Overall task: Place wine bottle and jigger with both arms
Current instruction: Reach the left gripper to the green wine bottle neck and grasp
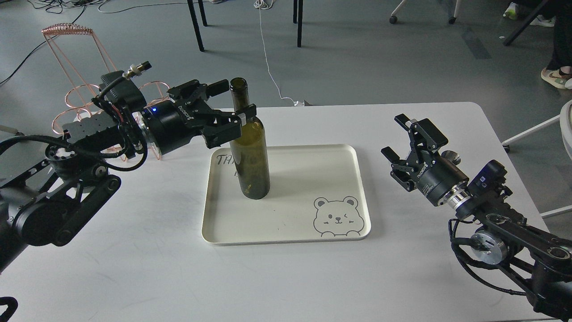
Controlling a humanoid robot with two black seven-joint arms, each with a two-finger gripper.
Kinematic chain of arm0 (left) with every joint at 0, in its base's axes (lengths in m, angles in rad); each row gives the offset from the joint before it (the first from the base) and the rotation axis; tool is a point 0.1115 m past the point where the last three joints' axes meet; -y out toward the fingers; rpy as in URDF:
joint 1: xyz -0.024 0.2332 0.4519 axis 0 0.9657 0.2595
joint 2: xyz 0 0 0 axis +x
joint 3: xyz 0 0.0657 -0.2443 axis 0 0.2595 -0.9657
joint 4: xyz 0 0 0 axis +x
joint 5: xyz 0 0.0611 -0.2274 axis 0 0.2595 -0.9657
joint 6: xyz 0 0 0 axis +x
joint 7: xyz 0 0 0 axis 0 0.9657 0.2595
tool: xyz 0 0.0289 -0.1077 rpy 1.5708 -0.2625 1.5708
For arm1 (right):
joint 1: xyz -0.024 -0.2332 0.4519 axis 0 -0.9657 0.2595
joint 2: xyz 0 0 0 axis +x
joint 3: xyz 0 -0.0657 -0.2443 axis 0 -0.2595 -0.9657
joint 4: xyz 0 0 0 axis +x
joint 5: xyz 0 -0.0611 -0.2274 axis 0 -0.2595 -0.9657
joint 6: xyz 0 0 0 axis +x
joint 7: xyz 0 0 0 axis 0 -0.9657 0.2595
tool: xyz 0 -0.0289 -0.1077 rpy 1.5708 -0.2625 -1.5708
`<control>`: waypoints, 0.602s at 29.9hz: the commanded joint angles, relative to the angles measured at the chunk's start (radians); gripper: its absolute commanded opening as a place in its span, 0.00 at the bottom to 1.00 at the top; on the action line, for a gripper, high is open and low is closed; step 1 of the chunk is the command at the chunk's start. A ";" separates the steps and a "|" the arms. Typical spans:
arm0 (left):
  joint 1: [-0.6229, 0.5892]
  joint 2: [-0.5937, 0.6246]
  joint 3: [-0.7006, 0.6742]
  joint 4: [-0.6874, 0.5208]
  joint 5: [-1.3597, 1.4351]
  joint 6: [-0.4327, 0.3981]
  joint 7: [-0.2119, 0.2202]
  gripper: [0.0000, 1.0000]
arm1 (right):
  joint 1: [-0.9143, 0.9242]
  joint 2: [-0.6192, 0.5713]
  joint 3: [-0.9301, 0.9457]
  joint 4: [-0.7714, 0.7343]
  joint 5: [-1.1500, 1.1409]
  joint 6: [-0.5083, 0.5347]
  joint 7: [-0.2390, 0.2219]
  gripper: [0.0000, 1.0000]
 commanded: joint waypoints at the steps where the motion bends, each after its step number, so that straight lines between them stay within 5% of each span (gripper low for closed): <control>1: -0.001 -0.002 0.004 0.001 -0.005 0.000 0.000 0.74 | 0.001 0.000 0.000 0.000 0.000 0.000 0.000 0.99; 10: -0.003 -0.002 0.012 0.001 -0.005 0.000 0.000 0.33 | -0.005 0.000 0.001 0.000 0.000 0.000 0.000 0.99; 18: -0.035 0.000 0.012 -0.006 -0.002 -0.003 0.000 0.16 | -0.005 0.000 0.004 0.000 -0.001 0.000 0.000 0.99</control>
